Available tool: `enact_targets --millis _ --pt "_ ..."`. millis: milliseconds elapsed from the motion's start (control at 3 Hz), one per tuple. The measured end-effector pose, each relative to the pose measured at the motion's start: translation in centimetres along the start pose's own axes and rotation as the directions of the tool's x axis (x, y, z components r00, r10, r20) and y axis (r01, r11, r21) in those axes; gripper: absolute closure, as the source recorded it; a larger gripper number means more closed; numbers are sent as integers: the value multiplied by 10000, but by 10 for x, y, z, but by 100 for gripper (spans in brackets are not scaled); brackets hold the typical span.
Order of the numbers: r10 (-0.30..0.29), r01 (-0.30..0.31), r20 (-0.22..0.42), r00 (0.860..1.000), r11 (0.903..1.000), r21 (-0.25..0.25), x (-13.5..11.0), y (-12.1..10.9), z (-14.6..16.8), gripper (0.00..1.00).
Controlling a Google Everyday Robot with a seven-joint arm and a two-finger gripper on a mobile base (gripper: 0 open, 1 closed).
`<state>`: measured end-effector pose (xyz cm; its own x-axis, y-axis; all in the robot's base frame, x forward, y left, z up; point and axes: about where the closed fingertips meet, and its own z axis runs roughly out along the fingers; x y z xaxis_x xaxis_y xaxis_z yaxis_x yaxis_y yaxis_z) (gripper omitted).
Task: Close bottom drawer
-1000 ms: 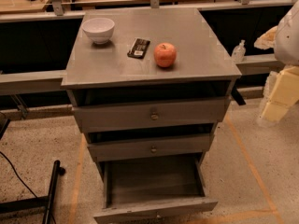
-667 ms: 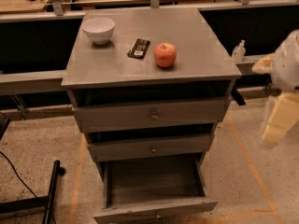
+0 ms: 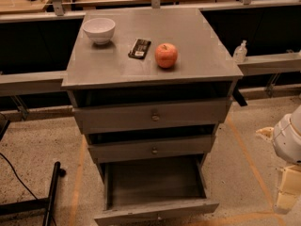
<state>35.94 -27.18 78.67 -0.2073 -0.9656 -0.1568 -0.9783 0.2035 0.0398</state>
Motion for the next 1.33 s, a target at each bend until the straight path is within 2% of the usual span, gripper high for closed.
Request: enact_targets --millis 333,667,1000,1333 --pt "0 0 0 10000 10000 1 0 0 0 0" --pt "131 -130 5 9999 9959 -892 11 5 45 0" --pt "457 -391 272 9986 9771 -2094 33 21 139 0" --pt "639 -500 630 9960 9783 -2010 32 8 177 0"
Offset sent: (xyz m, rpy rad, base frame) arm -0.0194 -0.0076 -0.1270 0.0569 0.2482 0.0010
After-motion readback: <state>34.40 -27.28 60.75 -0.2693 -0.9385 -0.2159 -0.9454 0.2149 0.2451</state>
